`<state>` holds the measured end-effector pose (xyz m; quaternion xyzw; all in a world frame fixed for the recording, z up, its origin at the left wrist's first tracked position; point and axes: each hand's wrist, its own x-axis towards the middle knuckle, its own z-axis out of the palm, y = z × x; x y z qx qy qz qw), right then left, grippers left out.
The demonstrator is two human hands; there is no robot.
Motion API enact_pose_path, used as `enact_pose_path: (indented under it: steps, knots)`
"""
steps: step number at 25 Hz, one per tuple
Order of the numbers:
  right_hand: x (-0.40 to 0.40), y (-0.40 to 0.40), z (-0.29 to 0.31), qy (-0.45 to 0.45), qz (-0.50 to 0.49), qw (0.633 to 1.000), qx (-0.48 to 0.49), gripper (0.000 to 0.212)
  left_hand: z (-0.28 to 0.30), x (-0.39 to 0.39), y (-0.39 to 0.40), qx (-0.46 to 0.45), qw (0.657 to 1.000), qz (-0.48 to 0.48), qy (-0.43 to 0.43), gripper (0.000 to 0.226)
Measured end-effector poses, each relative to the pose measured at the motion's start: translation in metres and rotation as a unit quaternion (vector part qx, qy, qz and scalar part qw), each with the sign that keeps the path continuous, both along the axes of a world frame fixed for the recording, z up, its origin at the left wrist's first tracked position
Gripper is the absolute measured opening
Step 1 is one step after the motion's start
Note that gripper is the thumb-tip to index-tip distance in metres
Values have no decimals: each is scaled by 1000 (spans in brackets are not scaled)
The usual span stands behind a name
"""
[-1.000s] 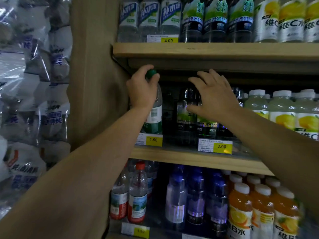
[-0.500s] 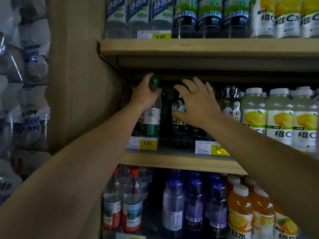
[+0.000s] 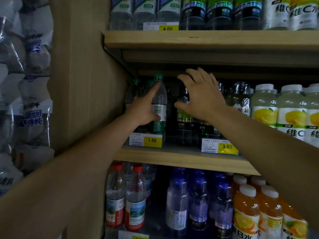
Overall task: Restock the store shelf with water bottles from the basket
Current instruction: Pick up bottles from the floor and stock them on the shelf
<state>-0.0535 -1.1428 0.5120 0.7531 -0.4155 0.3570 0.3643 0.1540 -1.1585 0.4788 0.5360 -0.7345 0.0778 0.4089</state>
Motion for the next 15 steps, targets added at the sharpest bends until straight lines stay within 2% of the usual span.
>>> enact_pose_path:
  steps: [5, 10, 13, 15]
  knots:
    - [-7, -3, -4, 1, 2, 1000, -3, 85, -5, -21, -34, 4, 1000, 8, 8, 119]
    - [-12, -4, -6, 9, 16, 1000, -19, 82, -7, -36, -46, -7, 996, 78, -37, 117]
    - [-13, -5, -4, 13, 13, 1000, -25, 82, -4, -32, -37, -21, 984, 142, -106, 115]
    - [-13, -7, -2, 14, 13, 999, -27, 83, -3, -27, -31, -48, 963, 179, -195, 114]
